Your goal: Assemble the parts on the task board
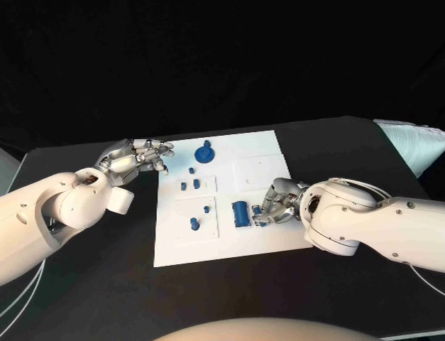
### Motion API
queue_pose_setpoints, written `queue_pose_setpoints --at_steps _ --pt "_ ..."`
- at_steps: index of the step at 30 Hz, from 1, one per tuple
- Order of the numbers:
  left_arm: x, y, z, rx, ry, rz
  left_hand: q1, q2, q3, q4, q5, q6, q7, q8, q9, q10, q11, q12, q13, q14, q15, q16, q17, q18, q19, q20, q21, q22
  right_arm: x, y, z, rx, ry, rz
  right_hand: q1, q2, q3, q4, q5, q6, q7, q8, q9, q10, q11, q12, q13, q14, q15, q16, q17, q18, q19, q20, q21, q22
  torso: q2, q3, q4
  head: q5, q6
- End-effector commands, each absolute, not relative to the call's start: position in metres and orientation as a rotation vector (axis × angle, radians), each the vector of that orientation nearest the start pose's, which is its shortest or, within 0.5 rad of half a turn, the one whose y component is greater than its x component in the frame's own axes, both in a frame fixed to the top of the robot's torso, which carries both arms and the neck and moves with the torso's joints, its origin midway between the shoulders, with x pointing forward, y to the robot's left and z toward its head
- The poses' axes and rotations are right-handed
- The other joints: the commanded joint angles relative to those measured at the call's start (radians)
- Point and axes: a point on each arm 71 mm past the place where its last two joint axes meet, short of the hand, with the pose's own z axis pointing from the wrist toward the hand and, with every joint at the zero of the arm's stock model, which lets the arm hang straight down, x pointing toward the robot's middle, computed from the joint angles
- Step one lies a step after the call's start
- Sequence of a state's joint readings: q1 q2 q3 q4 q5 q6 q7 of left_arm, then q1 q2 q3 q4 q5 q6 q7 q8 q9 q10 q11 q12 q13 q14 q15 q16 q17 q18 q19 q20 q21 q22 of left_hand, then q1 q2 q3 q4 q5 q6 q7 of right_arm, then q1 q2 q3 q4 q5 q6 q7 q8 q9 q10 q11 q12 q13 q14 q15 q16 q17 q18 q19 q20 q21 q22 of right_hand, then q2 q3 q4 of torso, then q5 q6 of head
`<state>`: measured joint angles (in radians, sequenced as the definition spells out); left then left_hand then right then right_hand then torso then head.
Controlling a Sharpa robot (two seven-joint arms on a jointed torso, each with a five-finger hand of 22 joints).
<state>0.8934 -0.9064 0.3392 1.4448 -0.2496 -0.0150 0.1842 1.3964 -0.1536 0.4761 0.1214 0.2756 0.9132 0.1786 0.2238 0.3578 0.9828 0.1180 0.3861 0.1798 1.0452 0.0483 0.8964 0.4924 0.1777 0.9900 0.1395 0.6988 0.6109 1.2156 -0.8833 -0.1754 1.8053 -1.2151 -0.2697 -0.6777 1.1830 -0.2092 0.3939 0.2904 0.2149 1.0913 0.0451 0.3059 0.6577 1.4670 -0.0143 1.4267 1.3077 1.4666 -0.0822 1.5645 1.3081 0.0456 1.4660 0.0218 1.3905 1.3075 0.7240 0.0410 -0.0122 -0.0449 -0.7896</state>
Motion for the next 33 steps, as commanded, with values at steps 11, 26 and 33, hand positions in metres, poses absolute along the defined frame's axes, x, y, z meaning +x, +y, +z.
queue_pose_setpoints --at_steps 11,26,33 --pt "0.4849 0.2609 -0.2051 -1.084 1.597 -1.604 0.008 0.002 0.004 -0.001 0.004 -0.001 0.003 0.005 -0.001 -0.006 0.002 0.006 -0.001 -0.008 0.0 -0.002 -0.002 0.006 0.005 0.0 -0.003 0.0 0.4155 -0.1731 -0.2291 0.204 2.079 0.377 -0.01 0.001 -0.006 0.001 -0.007 -0.001 0.006 -0.002 -0.002 0.047 -0.008 -0.001 0.179 0.104 -0.002 0.006 0.263 -0.016 0.081 -0.001 -0.002 0.224 0.001 -0.0003 0.0001 0.002 0.0" --pt "0.4851 0.2608 -0.2055 -1.084 1.599 -1.603 0.008 0.003 0.004 -0.001 0.004 -0.001 0.004 0.005 -0.001 -0.006 0.002 0.006 -0.001 -0.009 0.0 -0.002 -0.002 0.005 0.005 0.0 -0.003 0.0 0.4136 -0.171 -0.2304 0.195 2.102 0.404 -0.069 0.019 -0.185 0.004 -0.043 -0.001 0.006 0.003 -0.018 0.044 -0.007 -0.007 0.176 0.104 -0.001 0.006 0.263 -0.015 0.08 0.0 -0.007 0.222 0.0 -0.0004 0.0 0.001 0.0" --pt "0.4851 0.2608 -0.2057 -1.08 1.603 -1.601 0.007 0.003 0.004 0.0 0.004 -0.001 0.004 0.005 -0.002 -0.006 0.002 0.006 -0.002 -0.009 0.0 -0.002 -0.002 0.005 0.005 0.0 -0.003 0.0 0.4109 -0.1706 -0.2303 0.196 2.109 0.419 -0.092 0.043 -0.27 0.003 0.076 -0.004 0.006 0.009 -0.022 0.045 -0.008 -0.006 0.177 0.104 -0.002 0.006 0.263 -0.015 0.08 -0.001 -0.006 0.223 0.0 0.0003 0.0004 0.001 -0.001"
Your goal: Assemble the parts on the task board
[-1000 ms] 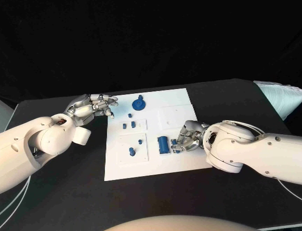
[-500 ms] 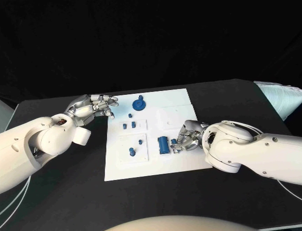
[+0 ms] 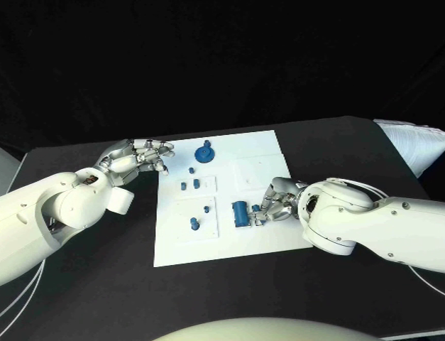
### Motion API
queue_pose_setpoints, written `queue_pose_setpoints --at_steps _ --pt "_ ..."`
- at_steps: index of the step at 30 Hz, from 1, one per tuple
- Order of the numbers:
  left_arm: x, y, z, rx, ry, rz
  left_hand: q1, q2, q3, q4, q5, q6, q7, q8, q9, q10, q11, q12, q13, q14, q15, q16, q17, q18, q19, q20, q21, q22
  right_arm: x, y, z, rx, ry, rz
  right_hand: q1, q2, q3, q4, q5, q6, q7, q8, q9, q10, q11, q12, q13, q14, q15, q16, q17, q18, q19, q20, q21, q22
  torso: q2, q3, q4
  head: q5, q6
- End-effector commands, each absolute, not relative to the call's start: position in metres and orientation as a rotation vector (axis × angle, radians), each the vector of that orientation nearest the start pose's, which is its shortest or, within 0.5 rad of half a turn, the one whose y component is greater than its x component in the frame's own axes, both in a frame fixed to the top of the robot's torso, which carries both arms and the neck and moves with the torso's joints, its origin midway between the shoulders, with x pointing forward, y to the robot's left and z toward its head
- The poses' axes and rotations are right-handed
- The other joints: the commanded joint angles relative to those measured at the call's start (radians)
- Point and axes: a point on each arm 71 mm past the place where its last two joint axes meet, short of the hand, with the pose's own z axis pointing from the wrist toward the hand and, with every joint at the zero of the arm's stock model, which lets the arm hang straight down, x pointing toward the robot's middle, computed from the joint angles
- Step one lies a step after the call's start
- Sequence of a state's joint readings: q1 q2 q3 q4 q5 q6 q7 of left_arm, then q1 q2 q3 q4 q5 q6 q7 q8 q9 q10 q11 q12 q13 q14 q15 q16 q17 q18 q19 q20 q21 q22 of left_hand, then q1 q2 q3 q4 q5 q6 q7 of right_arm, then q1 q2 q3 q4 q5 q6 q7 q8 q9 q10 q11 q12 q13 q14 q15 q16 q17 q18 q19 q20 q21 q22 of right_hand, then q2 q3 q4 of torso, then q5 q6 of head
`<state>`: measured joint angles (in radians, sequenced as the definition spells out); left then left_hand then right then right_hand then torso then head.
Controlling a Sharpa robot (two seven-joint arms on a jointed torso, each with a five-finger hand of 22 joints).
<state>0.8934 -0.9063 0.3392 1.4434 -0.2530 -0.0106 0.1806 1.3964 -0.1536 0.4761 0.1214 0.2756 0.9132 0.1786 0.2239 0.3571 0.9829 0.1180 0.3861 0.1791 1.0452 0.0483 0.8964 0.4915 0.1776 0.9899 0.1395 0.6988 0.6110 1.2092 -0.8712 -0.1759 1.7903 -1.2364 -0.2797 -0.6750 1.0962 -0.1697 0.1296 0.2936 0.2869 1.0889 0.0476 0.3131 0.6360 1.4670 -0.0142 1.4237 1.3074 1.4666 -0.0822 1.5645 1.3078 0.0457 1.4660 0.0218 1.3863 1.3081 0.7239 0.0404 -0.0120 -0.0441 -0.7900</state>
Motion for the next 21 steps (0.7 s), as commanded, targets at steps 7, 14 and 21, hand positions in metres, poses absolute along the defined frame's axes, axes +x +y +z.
queue_pose_setpoints --at_steps 7,14,21 --pt "0.485 0.261 -0.206 -1.079 1.604 -1.6 0.006 0.004 0.003 0.001 0.004 -0.002 0.004 0.005 -0.001 -0.007 0.003 0.006 -0.001 -0.009 0.001 -0.002 -0.001 0.005 0.005 0.0 -0.003 0.0 0.409 -0.174 -0.229 0.202 2.104 0.423 -0.018 0.015 -0.021 0.001 0.008 -0.001 0.003 0.004 0.0 0.045 -0.008 -0.002 0.178 0.104 -0.002 0.006 0.263 -0.015 0.08 -0.001 -0.002 0.222 0.0 0.0014 -0.0004 0.001 -0.001" --pt "0.485 0.261 -0.206 -1.08 1.605 -1.599 0.006 0.004 0.003 0.001 0.004 -0.002 0.004 0.005 -0.001 -0.007 0.003 0.006 -0.001 -0.009 0.001 -0.002 -0.001 0.005 0.005 0.0 -0.003 0.0 0.406 -0.178 -0.228 0.211 2.095 0.43 -0.025 0.035 -0.029 0.0 0.024 0.0 0.002 0.008 0.0 0.046 -0.009 0.0 0.179 0.104 -0.003 0.006 0.263 -0.016 0.08 -0.002 0.002 0.223 0.0 0.0015 -0.0008 0.002 0.0" --pt "0.485 0.261 -0.207 -1.081 1.606 -1.598 0.006 0.005 0.004 0.002 0.005 -0.002 0.004 0.005 -0.001 -0.007 0.003 0.006 -0.001 -0.009 0.001 -0.002 -0.002 0.005 0.004 0.0 -0.004 0.0 0.406 -0.185 -0.228 0.218 2.089 0.418 0.016 0.042 -0.023 -0.005 0.037 -0.003 0.0 0.011 -0.002 0.046 -0.011 -0.001 0.178 0.104 -0.004 0.006 0.263 -0.016 0.08 -0.003 0.003 0.223 0.0 0.0014 -0.0004 0.001 0.001"
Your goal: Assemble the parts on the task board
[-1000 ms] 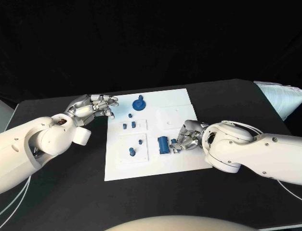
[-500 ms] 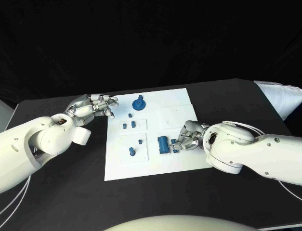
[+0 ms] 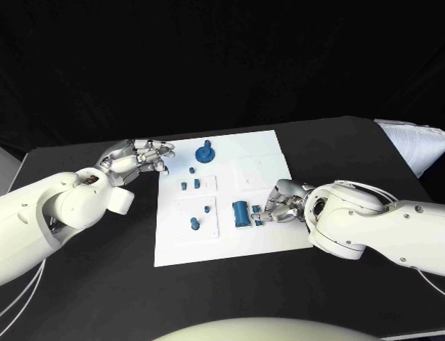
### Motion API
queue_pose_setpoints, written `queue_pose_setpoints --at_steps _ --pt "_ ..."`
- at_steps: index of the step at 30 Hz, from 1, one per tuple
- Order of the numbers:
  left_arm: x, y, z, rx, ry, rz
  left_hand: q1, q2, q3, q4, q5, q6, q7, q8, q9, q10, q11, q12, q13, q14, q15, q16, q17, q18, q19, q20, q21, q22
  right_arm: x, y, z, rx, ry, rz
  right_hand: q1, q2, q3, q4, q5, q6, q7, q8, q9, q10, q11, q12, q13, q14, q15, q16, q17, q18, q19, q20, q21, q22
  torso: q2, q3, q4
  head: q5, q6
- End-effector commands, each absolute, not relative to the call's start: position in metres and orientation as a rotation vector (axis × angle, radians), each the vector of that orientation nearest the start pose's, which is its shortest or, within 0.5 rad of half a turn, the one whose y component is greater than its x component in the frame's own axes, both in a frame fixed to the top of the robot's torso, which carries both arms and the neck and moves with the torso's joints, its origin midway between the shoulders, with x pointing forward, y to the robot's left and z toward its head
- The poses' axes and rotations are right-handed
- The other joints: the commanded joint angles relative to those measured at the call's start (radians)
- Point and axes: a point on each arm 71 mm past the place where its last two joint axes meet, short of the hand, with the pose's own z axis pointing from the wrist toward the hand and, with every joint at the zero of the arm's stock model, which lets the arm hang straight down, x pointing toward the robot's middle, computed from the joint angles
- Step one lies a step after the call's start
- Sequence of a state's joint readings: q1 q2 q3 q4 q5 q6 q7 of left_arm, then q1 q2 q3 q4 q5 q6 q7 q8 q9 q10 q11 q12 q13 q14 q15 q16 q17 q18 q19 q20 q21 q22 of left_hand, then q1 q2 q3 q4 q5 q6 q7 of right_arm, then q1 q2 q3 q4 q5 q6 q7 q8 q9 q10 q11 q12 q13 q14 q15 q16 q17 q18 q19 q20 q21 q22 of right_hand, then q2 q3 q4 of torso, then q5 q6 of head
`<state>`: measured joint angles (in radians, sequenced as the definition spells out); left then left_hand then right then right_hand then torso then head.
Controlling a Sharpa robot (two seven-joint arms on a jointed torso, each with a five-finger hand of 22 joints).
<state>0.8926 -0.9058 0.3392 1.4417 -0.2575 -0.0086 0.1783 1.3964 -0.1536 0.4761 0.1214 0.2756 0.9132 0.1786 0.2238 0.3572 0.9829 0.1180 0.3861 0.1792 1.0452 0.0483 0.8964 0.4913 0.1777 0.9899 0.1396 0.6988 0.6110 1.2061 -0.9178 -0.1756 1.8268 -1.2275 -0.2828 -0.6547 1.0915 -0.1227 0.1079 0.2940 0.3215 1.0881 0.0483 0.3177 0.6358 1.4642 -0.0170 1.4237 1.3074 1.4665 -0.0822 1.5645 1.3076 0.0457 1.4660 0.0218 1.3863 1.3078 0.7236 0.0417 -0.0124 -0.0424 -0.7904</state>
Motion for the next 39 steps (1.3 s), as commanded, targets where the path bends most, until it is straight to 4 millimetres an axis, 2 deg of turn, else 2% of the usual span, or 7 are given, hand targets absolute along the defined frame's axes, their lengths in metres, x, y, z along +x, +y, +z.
queue_pose_setpoints --at_steps 1,16,23,26,31,34,39 --pt "0.485 0.261 -0.207 -1.081 1.606 -1.598 0.006 0.005 0.004 0.002 0.005 -0.002 0.004 0.005 -0.001 -0.007 0.003 0.006 -0.001 -0.009 0.001 -0.002 -0.002 0.005 0.004 0.0 -0.004 0.0 0.406 -0.187 -0.228 0.218 2.088 0.414 0.034 -0.006 0.001 -0.006 0.002 -0.003 -0.001 0.007 -0.002 0.049 -0.008 -0.002 0.178 0.104 -0.005 0.006 0.263 -0.016 0.08 -0.003 0.001 0.223 0.0 -0.0002 0.0 -0.001 0.002" --pt "0.486 0.26 -0.206 -1.09 1.555 -1.61 0.0 0.001 0.0 0.006 0.001 -0.003 0.004 0.005 -0.002 -0.008 0.003 0.007 -0.002 -0.01 0.002 -0.002 -0.003 0.004 0.003 0.001 -0.005 0.0 0.425 -0.211 -0.215 0.386 1.889 0.697 0.214 -0.017 0.05 -0.013 0.032 -0.061 0.024 -0.03 -0.029 0.013 0.012 -0.07 0.141 0.101 0.012 -0.003 0.25 0.003 0.06 0.01 -0.119 0.196 -0.004 -0.0029 -0.0013 -0.006 0.016" --pt "0.488 0.262 -0.206 -1.109 1.491 -1.608 -0.008 -0.016 -0.014 0.008 -0.006 -0.004 0.003 0.006 -0.003 -0.004 0.003 0.01 -0.001 -0.01 0.002 0.0 -0.004 0.005 0.002 0.002 -0.009 -0.003 0.445 -0.229 -0.201 0.467 1.731 0.825 0.309 -0.043 0.089 -0.019 -0.109 -0.063 0.032 -0.037 -0.038 0.001 0.018 -0.09 0.128 0.1 0.017 -0.004 0.249 0.006 0.057 0.016 -0.14 0.191 -0.008 -0.0041 0.001 -0.008 0.027" --pt "0.488 0.263 -0.208 -1.125 1.459 -1.601 -0.018 -0.025 -0.025 0.016 -0.009 -0.006 0.003 0.005 -0.004 -0.003 0.003 0.012 -0.001 -0.014 0.003 -0.001 -0.005 0.004 0.0 0.004 -0.016 -0.007 0.451 -0.232 -0.199 0.51 1.676 0.877 0.328 -0.047 0.104 -0.009 -0.11 -0.079 0.042 -0.046 -0.042 -0.07 0.027 -0.233 0.044 0.076 0.025 -0.066 0.171 0.037 0.019 0.022 -0.349 0.14 -0.009 -0.0044 0.0001 -0.007 0.036" --pt "0.491 0.265 -0.211 -1.157 1.384 -1.578 -0.018 -0.04 -0.046 0.047 -0.014 -0.021 0.005 0.001 -0.01 0.003 0.01 0.014 -0.005 -0.124 0.026 -0.107 -0.059 -0.001 -0.076 0.029 -0.119 -0.064 0.469 -0.237 -0.198 0.622 1.57 0.97 0.356 -0.054 0.168 -0.007 -0.108 -0.133 0.068 -0.052 -0.042 -0.343 0.052 -0.799 -0.343 -0.071 0.046 -0.431 -0.171 0.135 -0.148 0.048 -1.159 -0.157 -0.023 -0.0114 -0.0038 0.002 0.063" --pt "0.494 0.266 -0.213 -1.173 1.334 -1.562 -0.001 -0.044 -0.042 0.071 -0.016 -0.035 0.011 0.001 -0.013 -0.005 0.028 -0.035 -0.038 -0.203 0.063 -0.27 -0.133 -0.014 -0.184 0.073 -0.272 -0.154 0.483 -0.24 -0.2 0.687 1.516 1.011 0.374 -0.064 0.22 -0.01 -0.11 -0.153 0.086 -0.058 -0.058 -0.381 0.07 -0.912 -0.466 -0.207 0.068 -0.733 -0.398 0.135 -0.189 0.066 -1.25 -0.252 -0.031 -0.0137 -0.0044 0.008 0.083" --pt "0.5 0.269 -0.216 -1.193 1.254 -1.526 0.023 -0.05 -0.046 0.092 -0.018 -0.07 -0.015 -0.024 -0.03 -0.002 0.069 -0.171 -0.112 -0.257 0.113 -0.513 -0.214 0.002 -0.234 0.141 -0.471 -0.299 0.507 -0.246 -0.205 0.786 1.447 1.06 0.387 -0.083 0.302 -0.018 -0.135 -0.182 0.115 -0.085 -0.099 -0.403 0.111 -1.117 -0.724 -0.332 0.116 -1.016 -0.538 0.134 -0.313 0.108 -1.323 -0.406 -0.046 -0.0167 -0.006 0.02 0.112"
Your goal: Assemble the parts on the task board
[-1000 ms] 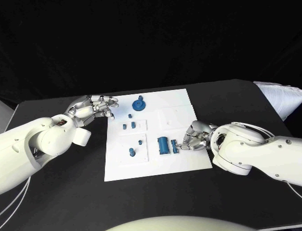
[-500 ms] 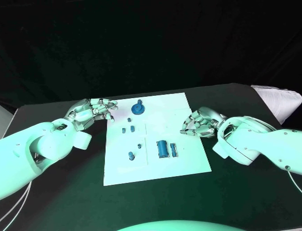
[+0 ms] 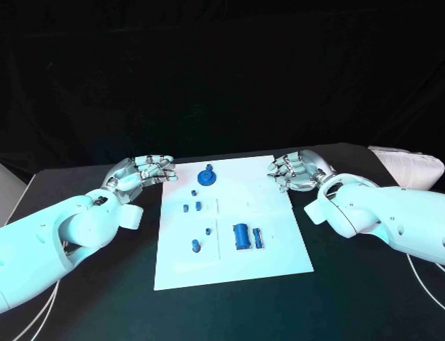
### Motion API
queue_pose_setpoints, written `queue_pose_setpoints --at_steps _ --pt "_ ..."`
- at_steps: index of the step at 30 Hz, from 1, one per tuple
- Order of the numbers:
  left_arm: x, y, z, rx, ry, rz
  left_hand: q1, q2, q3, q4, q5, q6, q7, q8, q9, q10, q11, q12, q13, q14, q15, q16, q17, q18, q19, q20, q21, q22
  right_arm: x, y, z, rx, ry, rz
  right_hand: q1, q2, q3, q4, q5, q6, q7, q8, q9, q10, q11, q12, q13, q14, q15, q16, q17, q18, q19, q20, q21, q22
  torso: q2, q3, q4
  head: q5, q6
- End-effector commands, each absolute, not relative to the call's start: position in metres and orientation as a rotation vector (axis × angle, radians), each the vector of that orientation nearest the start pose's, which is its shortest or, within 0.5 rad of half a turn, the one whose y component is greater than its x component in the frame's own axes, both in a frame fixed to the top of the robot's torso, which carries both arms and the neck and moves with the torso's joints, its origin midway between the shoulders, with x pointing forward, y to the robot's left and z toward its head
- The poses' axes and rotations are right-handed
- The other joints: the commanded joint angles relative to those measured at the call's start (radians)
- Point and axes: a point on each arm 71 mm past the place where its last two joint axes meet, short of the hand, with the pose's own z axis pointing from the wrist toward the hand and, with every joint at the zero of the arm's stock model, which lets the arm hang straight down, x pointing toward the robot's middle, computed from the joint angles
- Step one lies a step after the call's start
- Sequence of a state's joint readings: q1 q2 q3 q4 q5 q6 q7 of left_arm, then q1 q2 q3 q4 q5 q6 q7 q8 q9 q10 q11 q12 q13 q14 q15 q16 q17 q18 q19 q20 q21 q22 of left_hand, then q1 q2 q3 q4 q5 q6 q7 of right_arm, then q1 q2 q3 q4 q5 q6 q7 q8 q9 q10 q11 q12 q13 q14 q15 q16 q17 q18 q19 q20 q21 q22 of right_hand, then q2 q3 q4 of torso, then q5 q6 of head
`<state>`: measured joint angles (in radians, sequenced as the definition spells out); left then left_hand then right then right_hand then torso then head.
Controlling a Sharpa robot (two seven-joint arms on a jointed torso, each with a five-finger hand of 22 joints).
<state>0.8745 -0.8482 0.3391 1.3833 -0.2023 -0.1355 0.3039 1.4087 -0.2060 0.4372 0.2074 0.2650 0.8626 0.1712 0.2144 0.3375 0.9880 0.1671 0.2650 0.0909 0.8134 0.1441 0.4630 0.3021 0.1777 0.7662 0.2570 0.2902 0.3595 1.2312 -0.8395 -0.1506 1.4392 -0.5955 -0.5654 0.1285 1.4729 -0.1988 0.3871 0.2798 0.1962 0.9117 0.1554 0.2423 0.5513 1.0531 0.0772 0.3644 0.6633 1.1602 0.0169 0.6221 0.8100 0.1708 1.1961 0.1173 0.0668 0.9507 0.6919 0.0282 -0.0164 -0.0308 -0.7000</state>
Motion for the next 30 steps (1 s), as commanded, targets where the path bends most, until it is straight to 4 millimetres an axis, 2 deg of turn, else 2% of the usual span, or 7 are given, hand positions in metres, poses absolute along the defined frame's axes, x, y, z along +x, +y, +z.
queue_pose_setpoints --at_steps 1,12,13,15,17,23,30 --pt "0.501 0.269 -0.217 -1.196 1.238 -1.518 0.014 0.004 -0.013 0.006 -0.007 -0.026 -0.015 -0.023 -0.017 -0.015 0.027 -0.075 -0.026 -0.032 0.024 -0.112 -0.036 0.001 -0.015 0.028 -0.09 -0.069 0.511 -0.247 -0.206 0.802 1.434 1.069 0.004 -0.006 0.039 -0.006 -0.014 -0.006 0.014 -0.016 -0.026 0.008 0.022 -0.096 -0.136 -0.041 0.025 -0.123 -0.071 0.009 -0.07 0.023 -0.008 -0.085 -0.016 -0.0029 -0.0024 0.011 0.03" --pt "0.513 0.264 -0.228 -1.216 1.155 -1.463 0.031 0.026 -0.065 -0.004 -0.005 -0.061 -0.036 -0.073 -0.067 -0.093 0.007 -0.199 -0.028 -0.109 0.027 -0.273 -0.112 -0.02 -0.014 0.033 -0.207 -0.174 0.532 -0.252 -0.218 0.879 1.373 1.119 -0.044 -0.011 0.105 -0.066 -0.031 0.005 0.033 -0.084 -0.1 0.055 0.06 -0.267 -0.492 -0.067 0.077 -0.427 -0.301 0.013 -0.183 0.087 -0.004 -0.432 -0.034 0.0051 -0.005 0.039 0.065" --pt "0.512 0.261 -0.23 -1.223 1.226 -1.481 -0.406 0.206 -0.437 -0.207 -0.265 -0.863 -0.171 -0.214 -0.337 -0.988 -0.167 -0.265 -0.091 -0.813 -0.144 -0.463 -0.302 -0.178 -0.766 -0.257 -0.29 -0.36 0.532 -0.255 -0.219 0.859 1.403 1.03 -0.466 0.199 -0.387 -0.28 -0.196 -0.912 -0.155 -0.242 -0.551 -0.282 -0.077 -0.364 -0.663 -0.397 -0.017 -0.622 -0.81 -0.171 -0.484 -0.117 -0.067 -0.951 -0.028 0.0003 -0.0038 0.031 0.06" --pt "0.511 0.261 -0.229 -1.223 1.225 -1.479 -0.432 0.206 -0.437 -0.207 -0.265 -0.863 -0.171 -0.214 -0.337 -0.988 -0.167 -0.265 -0.091 -0.813 -0.144 -0.463 -0.302 -0.178 -0.766 -0.257 -0.29 -0.36 0.531 -0.254 -0.219 0.863 1.4 1.033 -0.505 0.199 -0.387 -0.28 -0.196 -0.912 -0.155 -0.242 -0.551 -0.303 -0.077 -0.364 -0.663 -0.419 -0.017 -0.622 -0.81 -0.171 -1.196 -0.117 -0.067 -0.951 -0.03 -0.0002 -0.0035 0.031 0.061" --pt "0.511 0.258 -0.229 -1.223 1.224 -1.474 -0.509 0.206 -0.437 -0.207 -0.265 -0.863 -0.171 -0.214 -0.337 -0.988 -0.167 -0.265 -0.091 -0.813 -0.144 -0.463 -0.302 -0.178 -0.766 -0.257 -0.29 -0.36 0.529 -0.251 -0.219 0.875 1.393 1.044 -0.582 0.199 -0.387 -0.28 -0.196 -0.912 -0.155 -0.242 -0.551 -1.053 -0.077 -0.364 -0.663 -1.16 -0.017 -0.622 -0.81 -0.171 -1.196 -0.117 -0.067 -0.951 -0.037 -0.0017 -0.0024 0.031 0.063" --pt "0.504 0.243 -0.226 -1.223 1.216 -1.437 -1.409 0.206 -0.437 -0.207 -0.265 -0.863 -0.171 -0.214 -0.337 -0.988 -0.167 -0.265 -0.091 -0.813 -0.144 -0.463 -0.302 -0.178 -0.766 -0.257 -0.29 -0.36 0.511 -0.232 -0.223 0.969 1.338 1.115 -1.473 0.199 -0.387 -0.28 -0.196 -0.912 -0.155 -0.242 -0.551 -1.053 -0.077 -0.364 -0.663 -1.16 -0.017 -0.622 -0.81 -0.171 -1.196 -0.117 -0.067 -0.951 -0.084 -0.013 0.0056 0.031 0.079" --pt "0.487 0.216 -0.224 -1.221 1.209 -1.348 -1.409 0.206 -0.437 -0.207 -0.265 -0.863 -0.171 -0.214 -0.337 -0.988 -0.167 -0.265 -0.091 -0.813 -0.144 -0.463 -0.302 -0.178 -0.766 -0.257 -0.29 -0.36 0.479 -0.205 -0.225 1.129 1.254 1.201 -1.473 0.199 -0.387 -0.28 -0.196 -0.912 -0.155 -0.242 -0.551 -1.053 -0.077 -0.364 -0.663 -1.16 -0.017 -0.622 -0.81 -0.171 -1.196 -0.117 -0.067 -0.951 -0.138 -0.026 0.0148 0.031 0.097"
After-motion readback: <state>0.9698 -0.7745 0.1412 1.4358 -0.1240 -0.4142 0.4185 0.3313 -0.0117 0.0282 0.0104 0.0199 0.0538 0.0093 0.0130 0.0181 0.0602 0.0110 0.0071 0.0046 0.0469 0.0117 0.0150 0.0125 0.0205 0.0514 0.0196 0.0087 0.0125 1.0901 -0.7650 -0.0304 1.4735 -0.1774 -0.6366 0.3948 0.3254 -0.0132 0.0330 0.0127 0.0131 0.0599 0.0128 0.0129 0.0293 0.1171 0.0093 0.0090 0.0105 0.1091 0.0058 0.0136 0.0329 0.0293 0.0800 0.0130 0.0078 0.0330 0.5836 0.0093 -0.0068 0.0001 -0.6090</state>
